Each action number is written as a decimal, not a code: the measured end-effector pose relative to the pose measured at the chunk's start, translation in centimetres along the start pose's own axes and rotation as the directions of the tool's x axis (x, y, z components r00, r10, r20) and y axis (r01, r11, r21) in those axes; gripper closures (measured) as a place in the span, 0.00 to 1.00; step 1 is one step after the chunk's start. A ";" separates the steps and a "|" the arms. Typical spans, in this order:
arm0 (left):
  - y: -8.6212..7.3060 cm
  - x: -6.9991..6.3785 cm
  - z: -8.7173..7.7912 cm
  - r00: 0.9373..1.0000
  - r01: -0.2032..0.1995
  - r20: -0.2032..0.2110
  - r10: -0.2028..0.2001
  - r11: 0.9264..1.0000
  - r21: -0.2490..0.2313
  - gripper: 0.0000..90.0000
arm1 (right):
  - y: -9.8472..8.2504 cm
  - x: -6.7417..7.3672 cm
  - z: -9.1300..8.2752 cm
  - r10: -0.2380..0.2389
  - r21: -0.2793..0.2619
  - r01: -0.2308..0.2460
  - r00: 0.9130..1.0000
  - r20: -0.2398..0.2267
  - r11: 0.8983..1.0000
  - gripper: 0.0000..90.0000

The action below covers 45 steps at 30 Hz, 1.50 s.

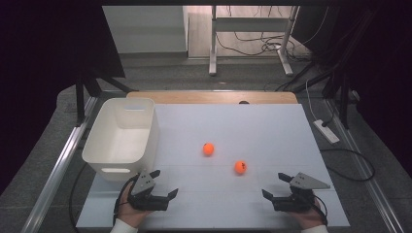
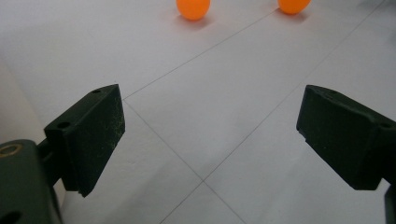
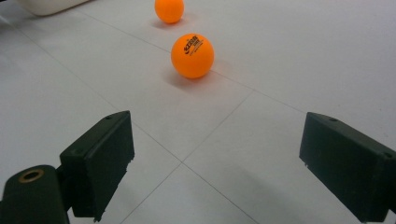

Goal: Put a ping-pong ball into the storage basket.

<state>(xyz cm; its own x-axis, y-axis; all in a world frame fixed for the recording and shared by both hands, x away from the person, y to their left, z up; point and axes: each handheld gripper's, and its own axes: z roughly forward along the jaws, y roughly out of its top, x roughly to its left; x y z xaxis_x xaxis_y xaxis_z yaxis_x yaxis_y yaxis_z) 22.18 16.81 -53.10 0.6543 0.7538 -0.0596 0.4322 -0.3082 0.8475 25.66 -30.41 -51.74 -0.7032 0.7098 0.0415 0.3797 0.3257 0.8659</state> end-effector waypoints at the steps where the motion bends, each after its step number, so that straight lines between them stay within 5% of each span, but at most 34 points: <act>1: 0.0 -0.1 0.0 1.000 -0.002 0.001 0.002 1.000 0.001 0.10 | 0.0 0.0 0.0 0.002 -0.001 -0.002 1.000 0.002 1.000 0.11; 6: 0.2 -0.3 0.1 1.000 0.004 0.021 -0.004 1.000 -0.001 0.10 | -0.1 -0.1 -0.1 0.003 0.000 -0.003 1.000 0.012 1.000 0.11; 28: 0.6 -0.5 -0.3 1.000 -0.009 0.000 0.009 1.000 0.005 0.10 | 0.4 0.0 0.3 -0.006 -0.007 0.006 1.000 0.002 1.000 0.11; 35: 1.8 -0.9 -0.5 0.999 -0.038 -0.030 0.039 0.999 0.016 0.11 | 0.4 -0.1 0.5 -0.012 -0.003 0.012 1.000 -0.012 1.000 0.12; 45: 3.2 -1.3 1.1 1.000 -0.006 -0.014 0.006 0.999 0.045 0.11 | 0.4 -0.5 0.7 -0.011 0.009 0.011 1.000 -0.009 1.000 0.12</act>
<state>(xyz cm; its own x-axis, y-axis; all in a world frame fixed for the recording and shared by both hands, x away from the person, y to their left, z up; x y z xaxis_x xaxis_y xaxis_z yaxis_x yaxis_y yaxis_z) 23.38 14.17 -50.87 0.6485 0.7597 -0.0472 0.4561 -0.3382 0.8232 26.57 -30.21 -51.78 -0.7125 0.7008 0.0361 0.3770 0.3389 0.8620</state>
